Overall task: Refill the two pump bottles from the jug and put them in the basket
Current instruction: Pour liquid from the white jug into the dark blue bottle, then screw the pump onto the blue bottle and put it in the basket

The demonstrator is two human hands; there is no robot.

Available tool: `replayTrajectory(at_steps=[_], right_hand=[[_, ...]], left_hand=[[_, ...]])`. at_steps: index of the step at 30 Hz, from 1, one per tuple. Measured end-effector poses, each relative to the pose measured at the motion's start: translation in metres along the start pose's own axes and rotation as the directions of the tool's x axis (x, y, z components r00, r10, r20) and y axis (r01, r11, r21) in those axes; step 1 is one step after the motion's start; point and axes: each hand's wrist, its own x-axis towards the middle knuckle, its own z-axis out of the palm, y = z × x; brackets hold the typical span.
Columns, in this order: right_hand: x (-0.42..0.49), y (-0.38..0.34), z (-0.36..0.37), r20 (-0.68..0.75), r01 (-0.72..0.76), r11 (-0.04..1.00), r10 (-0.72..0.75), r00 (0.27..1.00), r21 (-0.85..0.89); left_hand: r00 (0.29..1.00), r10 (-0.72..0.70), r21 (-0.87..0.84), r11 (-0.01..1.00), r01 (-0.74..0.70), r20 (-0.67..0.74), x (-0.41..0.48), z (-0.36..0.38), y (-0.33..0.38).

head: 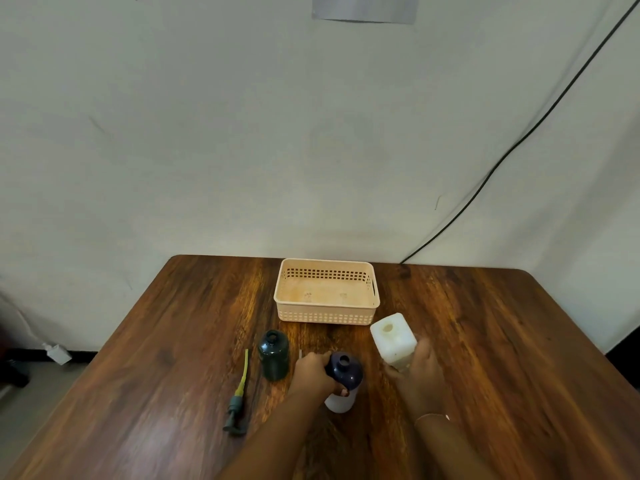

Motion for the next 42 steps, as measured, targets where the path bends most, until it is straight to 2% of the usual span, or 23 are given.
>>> replayTrajectory(at_steps=[9, 14, 22, 32, 36, 39, 42], right_hand=[[-0.005, 0.022, 0.019, -0.001, -0.244, 0.948, 0.249, 0.968, 0.205], [-0.006, 0.027, 0.026, 0.015, -0.285, 0.918, 0.293, 0.956, 0.275], [-0.009, 0.036, 0.035, 0.003, -0.328, 0.900, 0.342, 0.940, 0.288], [-0.016, 0.037, 0.040, 0.012, -0.305, 0.892, 0.319, 0.948, 0.335], [-0.024, 0.018, 0.035, -0.150, -0.214, 0.956, 0.246, 0.958, 0.202], [-0.027, -0.002, 0.031, -0.286, -0.005, 0.988, 0.049, 0.957, 0.152], [-0.030, -0.025, 0.035, -0.335, 0.234, 0.964, -0.180, 0.925, 0.126]], left_hand=[[1.000, 0.004, -0.030, 1.000, -0.005, -0.020, -0.001, 0.002, -0.002], [0.999, -0.001, -0.067, 0.998, -0.002, -0.041, 0.002, 0.006, -0.005], [0.999, 0.016, -0.093, 0.995, -0.020, -0.047, 0.005, 0.007, -0.010], [0.999, 0.023, -0.125, 0.992, -0.029, -0.049, 0.004, 0.010, -0.013], [0.998, 0.048, -0.121, 0.991, -0.052, -0.032, 0.001, 0.012, -0.017], [0.998, 0.042, -0.121, 0.992, -0.046, -0.040, -0.002, 0.013, -0.023], [0.996, -0.010, -0.240, 0.971, -0.012, -0.091, -0.004, 0.014, -0.034]])
